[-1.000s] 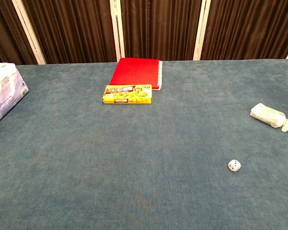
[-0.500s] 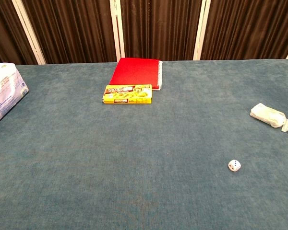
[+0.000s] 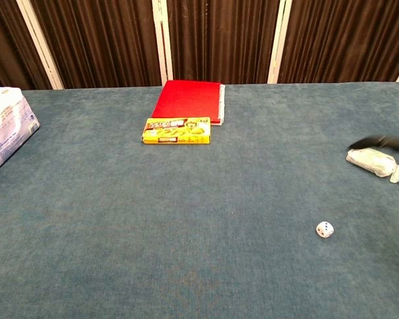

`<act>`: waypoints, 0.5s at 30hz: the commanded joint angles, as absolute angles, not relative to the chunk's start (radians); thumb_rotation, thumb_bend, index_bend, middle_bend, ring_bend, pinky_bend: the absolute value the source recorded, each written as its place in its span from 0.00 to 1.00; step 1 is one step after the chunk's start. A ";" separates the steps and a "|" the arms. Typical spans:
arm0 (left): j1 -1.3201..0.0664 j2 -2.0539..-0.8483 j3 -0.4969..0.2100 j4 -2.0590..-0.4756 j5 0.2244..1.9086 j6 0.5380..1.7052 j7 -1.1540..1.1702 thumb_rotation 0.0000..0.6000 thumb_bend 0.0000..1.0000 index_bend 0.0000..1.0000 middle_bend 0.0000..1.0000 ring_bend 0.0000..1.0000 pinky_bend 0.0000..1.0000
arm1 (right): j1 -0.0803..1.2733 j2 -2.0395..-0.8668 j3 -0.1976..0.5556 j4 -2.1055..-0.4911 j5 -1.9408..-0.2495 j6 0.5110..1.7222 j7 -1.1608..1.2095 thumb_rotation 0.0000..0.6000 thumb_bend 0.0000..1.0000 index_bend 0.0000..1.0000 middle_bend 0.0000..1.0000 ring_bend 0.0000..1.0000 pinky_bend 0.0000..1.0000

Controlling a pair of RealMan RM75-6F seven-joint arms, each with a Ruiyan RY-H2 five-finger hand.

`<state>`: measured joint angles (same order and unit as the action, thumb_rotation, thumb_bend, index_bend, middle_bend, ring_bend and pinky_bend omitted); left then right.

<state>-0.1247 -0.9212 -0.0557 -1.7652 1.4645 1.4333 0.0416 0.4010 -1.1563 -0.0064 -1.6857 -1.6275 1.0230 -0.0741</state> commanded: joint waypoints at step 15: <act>-0.132 -0.927 -0.054 -1.761 1.461 1.420 0.048 1.00 0.00 0.00 0.00 0.00 0.00 | 0.507 -1.240 -0.032 -1.709 -1.483 0.812 -0.192 1.00 0.40 0.05 0.89 0.79 1.00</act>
